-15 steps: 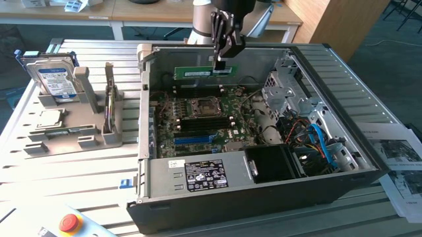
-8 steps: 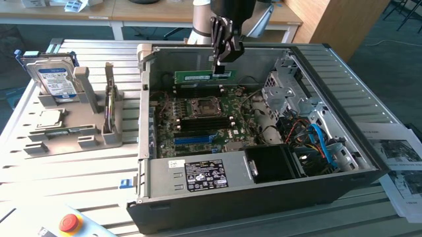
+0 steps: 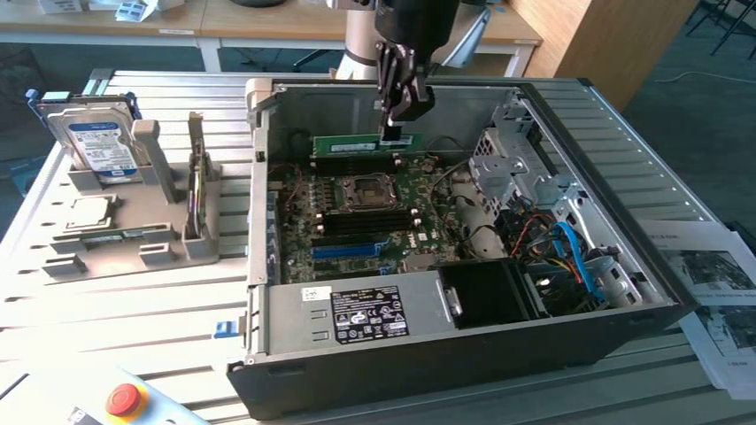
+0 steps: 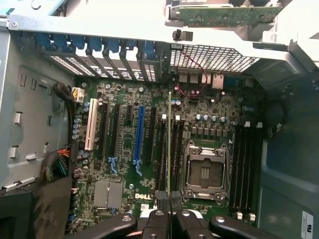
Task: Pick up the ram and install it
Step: 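Pick up the ram and move it above insertion slot, then insert the ram into the slot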
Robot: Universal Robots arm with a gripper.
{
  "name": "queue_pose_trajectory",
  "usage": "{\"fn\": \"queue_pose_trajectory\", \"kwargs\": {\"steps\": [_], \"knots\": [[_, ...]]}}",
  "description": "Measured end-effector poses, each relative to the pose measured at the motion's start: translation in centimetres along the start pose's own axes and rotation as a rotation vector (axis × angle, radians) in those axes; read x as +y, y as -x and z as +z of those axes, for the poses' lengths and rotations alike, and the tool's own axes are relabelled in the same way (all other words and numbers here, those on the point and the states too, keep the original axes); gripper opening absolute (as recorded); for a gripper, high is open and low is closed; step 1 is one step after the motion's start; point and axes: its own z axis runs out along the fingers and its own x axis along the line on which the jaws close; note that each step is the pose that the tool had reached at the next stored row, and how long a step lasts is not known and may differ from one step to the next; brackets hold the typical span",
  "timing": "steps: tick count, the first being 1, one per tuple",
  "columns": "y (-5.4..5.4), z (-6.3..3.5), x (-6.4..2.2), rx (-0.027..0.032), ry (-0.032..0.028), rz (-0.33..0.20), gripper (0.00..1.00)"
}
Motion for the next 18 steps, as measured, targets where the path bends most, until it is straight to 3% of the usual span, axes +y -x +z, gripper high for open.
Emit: {"fn": "queue_pose_trajectory", "kwargs": {"steps": [18], "knots": [[0.01,0.40,-0.02,-0.0003,-0.0003,0.000,0.12]]}}
